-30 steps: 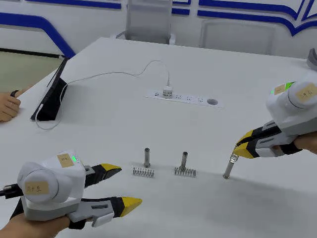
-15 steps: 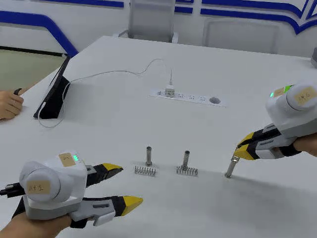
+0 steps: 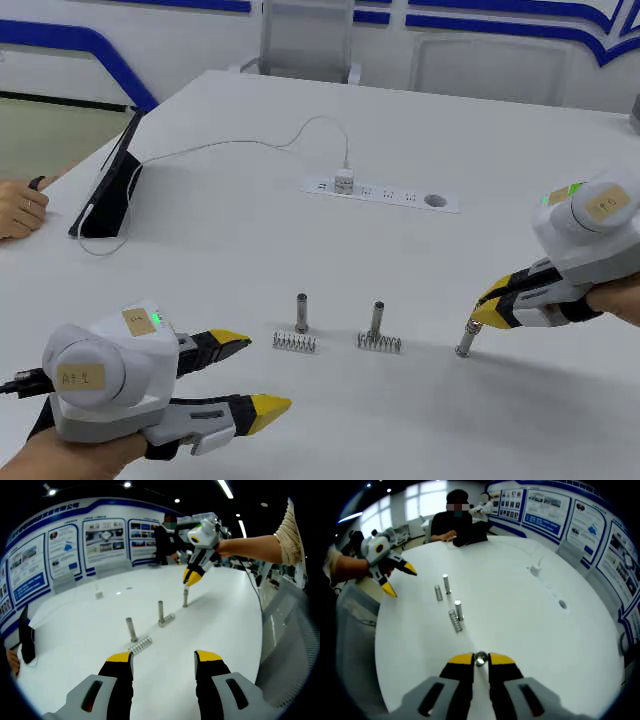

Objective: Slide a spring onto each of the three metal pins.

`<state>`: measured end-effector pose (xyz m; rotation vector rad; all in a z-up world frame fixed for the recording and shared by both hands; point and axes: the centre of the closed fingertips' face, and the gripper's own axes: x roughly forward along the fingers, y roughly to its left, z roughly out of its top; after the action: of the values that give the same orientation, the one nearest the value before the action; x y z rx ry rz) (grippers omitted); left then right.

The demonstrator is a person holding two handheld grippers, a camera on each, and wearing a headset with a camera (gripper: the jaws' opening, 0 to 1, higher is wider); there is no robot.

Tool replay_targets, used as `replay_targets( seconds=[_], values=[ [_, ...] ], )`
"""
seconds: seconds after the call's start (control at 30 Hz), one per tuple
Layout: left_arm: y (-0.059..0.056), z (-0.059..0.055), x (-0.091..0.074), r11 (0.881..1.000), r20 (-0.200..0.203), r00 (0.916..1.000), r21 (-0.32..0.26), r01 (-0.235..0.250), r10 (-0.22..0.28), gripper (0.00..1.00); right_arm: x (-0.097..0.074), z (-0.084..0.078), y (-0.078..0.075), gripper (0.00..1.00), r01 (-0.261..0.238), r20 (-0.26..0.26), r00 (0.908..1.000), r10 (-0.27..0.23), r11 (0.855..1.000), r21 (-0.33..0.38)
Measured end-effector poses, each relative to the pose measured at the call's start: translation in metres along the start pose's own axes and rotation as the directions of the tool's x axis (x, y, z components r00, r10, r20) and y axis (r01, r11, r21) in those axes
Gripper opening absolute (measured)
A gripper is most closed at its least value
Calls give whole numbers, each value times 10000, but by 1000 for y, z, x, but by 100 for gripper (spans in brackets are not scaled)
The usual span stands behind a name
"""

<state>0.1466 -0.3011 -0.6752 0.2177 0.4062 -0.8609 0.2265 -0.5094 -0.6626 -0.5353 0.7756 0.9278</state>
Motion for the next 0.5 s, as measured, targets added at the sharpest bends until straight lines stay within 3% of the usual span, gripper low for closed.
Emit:
replay_targets(
  seconds=[0.5],
  values=[
    [0, 0, 0, 10000, -4, 10000, -25, -33, 33, 49, 12, -10, -1, 12, -42, -92, 9999, 44, 9997, 239]
  ],
)
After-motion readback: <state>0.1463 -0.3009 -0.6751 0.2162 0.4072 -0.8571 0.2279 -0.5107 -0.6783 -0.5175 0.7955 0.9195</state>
